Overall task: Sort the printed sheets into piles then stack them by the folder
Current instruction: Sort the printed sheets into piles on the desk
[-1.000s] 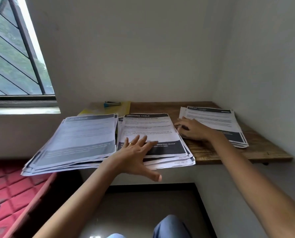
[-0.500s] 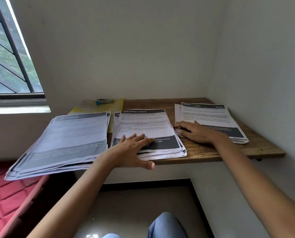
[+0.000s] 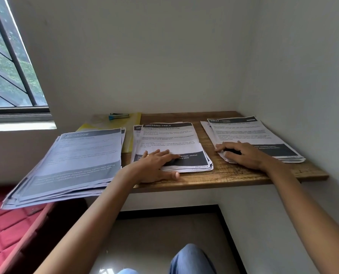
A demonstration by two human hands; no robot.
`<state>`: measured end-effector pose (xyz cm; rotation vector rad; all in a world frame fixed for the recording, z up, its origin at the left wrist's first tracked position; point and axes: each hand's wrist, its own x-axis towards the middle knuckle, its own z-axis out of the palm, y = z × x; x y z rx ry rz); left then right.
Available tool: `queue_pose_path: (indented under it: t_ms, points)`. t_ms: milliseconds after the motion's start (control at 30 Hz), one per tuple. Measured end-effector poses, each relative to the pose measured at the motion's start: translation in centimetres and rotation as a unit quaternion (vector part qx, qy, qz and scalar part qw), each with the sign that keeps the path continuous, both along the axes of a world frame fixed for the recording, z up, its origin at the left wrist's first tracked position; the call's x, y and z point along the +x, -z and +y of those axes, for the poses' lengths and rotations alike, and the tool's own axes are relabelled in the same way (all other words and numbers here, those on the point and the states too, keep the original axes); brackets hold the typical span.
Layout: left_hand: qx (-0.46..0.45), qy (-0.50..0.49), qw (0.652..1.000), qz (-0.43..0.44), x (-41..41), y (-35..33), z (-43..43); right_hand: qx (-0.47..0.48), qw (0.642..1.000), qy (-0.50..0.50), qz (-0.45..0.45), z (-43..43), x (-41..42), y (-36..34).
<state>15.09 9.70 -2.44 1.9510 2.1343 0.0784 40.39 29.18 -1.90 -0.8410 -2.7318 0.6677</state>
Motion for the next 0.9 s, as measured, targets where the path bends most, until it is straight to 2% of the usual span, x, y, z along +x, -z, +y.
queue_pose_path:
  t_ms: [133, 233, 300, 367, 467, 600, 733, 900]
  points:
    - [0.021, -0.026, 0.999, 0.008, 0.2, -0.1, -0.1, 0.010, 0.996, 0.043, 0.074, -1.3, -1.8, -0.6]
    - [0.095, -0.123, 0.988, -0.015, 0.7, -0.8, -0.2, 0.044, 0.996, 0.054, 0.046, -2.6, -4.6, -1.2]
    - [0.145, -0.210, 0.965, -0.063, 0.6, -1.5, 0.1, 0.063, 0.996, 0.063, 0.016, -2.8, -6.6, -1.2]
    - [0.140, -0.267, 0.949, -0.093, 0.2, -2.1, 0.7, 0.075, 0.994, 0.081, 0.000, -3.0, -8.7, -1.2]
    - [0.089, -0.293, 0.949, -0.071, 0.0, -2.3, 1.6, 0.067, 0.992, 0.107, 0.001, -3.5, -11.1, -1.5]
    - [0.069, -0.307, 0.947, -0.061, -0.1, -2.0, 2.4, 0.049, 0.990, 0.124, 0.046, -3.4, -12.6, -1.0]
    - [0.115, -0.305, 0.940, -0.100, 0.2, -1.8, 2.8, 0.042, 0.984, 0.135, 0.112, -3.0, -12.5, 0.3]
    - [0.186, -0.369, 0.898, -0.155, -0.5, -1.4, 3.9, -0.034, 0.974, 0.151, 0.168, -1.9, -12.1, 0.5]
